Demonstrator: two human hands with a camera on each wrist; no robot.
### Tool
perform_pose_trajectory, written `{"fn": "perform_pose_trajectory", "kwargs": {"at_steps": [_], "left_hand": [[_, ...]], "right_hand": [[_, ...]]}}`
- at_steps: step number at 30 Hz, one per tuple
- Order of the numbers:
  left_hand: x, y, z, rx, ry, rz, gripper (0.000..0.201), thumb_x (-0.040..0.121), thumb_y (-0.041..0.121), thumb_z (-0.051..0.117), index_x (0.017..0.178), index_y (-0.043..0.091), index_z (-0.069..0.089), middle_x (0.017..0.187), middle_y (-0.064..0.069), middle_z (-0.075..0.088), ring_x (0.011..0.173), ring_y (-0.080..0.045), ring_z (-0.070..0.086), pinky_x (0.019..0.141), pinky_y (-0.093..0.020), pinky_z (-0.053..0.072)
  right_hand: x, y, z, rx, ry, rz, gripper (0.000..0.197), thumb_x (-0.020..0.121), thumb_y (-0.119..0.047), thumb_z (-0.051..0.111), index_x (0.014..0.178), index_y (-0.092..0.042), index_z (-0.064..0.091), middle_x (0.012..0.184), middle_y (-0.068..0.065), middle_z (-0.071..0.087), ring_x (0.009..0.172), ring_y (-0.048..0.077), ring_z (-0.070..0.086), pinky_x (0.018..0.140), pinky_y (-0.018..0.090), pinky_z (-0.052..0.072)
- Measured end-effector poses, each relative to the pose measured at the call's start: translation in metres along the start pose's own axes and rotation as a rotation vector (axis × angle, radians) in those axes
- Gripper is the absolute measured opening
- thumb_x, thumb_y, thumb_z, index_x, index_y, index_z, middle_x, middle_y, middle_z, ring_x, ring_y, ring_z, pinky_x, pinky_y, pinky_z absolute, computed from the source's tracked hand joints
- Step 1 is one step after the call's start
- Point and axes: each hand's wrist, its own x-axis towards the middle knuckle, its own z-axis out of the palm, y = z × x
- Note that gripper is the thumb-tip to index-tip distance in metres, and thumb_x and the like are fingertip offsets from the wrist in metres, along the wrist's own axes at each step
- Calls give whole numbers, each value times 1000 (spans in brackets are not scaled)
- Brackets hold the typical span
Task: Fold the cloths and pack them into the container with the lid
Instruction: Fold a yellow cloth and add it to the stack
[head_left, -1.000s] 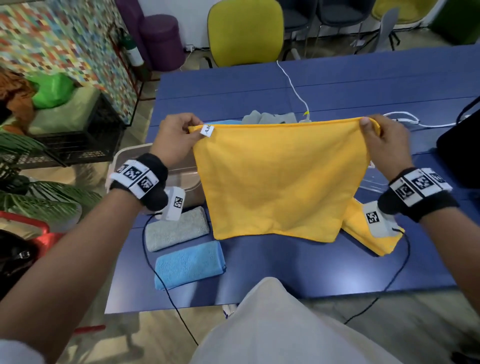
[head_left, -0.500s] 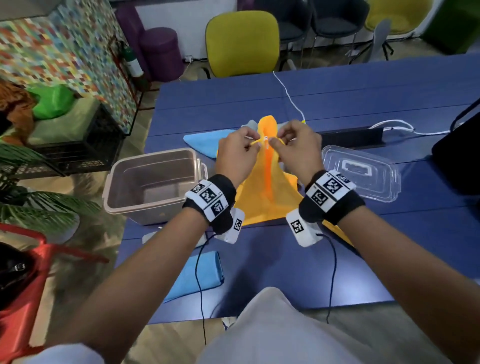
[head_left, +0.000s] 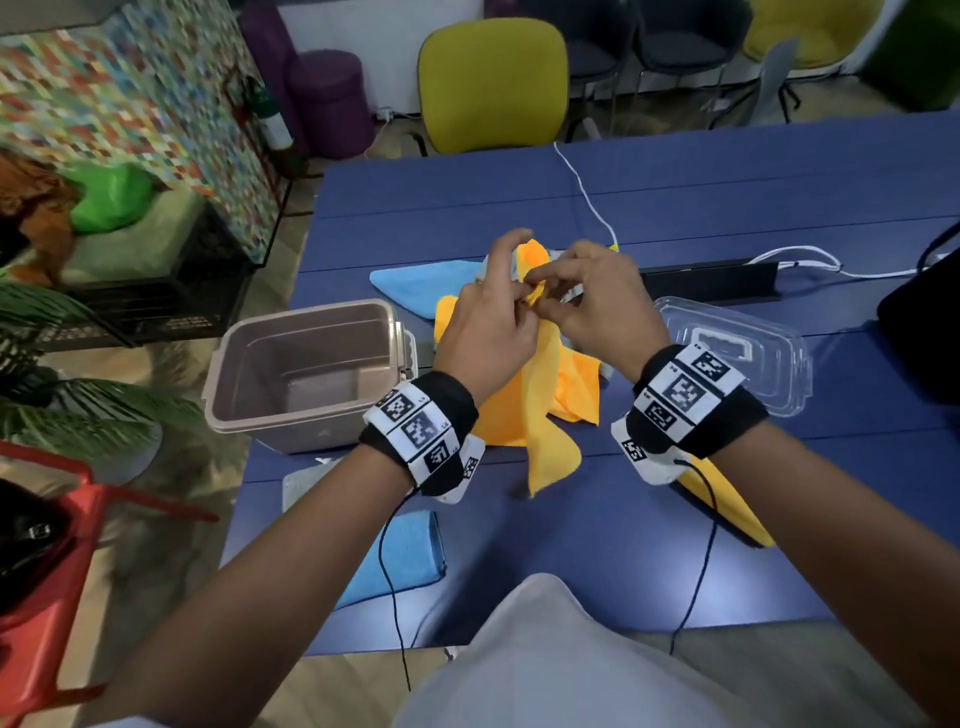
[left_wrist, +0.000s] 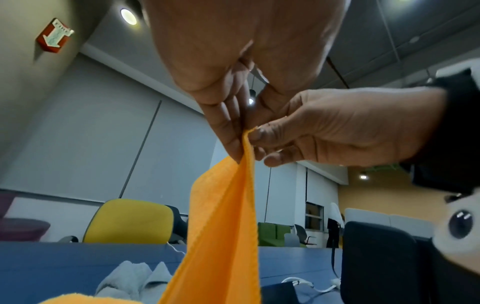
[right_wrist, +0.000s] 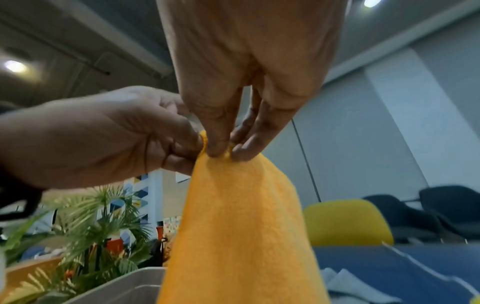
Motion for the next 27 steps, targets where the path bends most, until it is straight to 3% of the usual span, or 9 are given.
{"fn": "perform_pose_trajectory", "kwargs": {"at_steps": [3,6,9,11,13,15,20,22,27], "left_hand": [[-2,2,-1,-201,6,-78,56,78,-3,54,126,22,38,78,2,71,69,-16,66,67,-32,56],[-2,-1,-3,-346,56,-143,39,77,-6,60,105,15,44,82,0,72,70,-17,68,66,-28,55],[-3,-15,-1,-396,75,-152,26,79,-3,67,83,14,47,75,3,60,63,-11,56,63,-23,46],[-10,-30,4,-397,55,-157,26,84,6,69,76,16,47,68,7,51,59,-7,46,61,-19,40],[-18,-45,11,-378,42,-165,24,88,16,68,76,18,48,64,11,46,58,-7,40,58,-21,36],[-27,-59,17,-352,36,-184,19,90,20,67,80,19,50,63,14,46,59,-5,40,60,-20,35],[-49,-88,28,-304,7,-268,16,92,22,65,89,18,49,71,11,55,70,-3,54,60,-18,38],[-54,-95,32,-289,6,-283,17,91,22,65,88,16,49,74,11,56,74,-3,57,62,-17,40],[-60,-100,45,-295,55,-283,18,87,15,70,80,24,56,78,12,64,75,2,60,69,-13,44]], "right_hand": [[3,2,-7,-92,59,-135,17,79,-21,74,96,-18,75,103,-1,60,95,13,56,79,27,48],[5,-2,-14,-126,23,-265,13,78,-22,73,87,-13,75,97,0,69,91,18,64,78,37,54],[8,-9,-23,-89,59,-247,15,81,-24,66,87,-12,72,89,0,72,82,17,66,74,37,54],[12,-12,-32,-33,108,-219,14,84,-23,64,88,-12,70,86,-1,71,79,11,64,75,30,53],[16,-15,-42,-10,150,-216,13,85,-22,64,89,-11,69,85,-2,70,79,7,63,76,23,51],[20,-15,-51,-10,178,-208,14,86,-23,64,90,-11,70,86,-3,69,81,8,63,78,24,52],[24,-15,-74,-1,238,-192,14,85,-22,66,90,-9,70,85,-1,69,82,11,64,81,23,53],[25,-16,-82,24,271,-188,15,84,-21,67,90,-8,71,85,-2,67,81,12,65,80,23,53],[25,-17,-97,-1,309,-184,16,84,-23,67,91,-8,71,87,-4,67,81,11,65,78,25,54]]}}
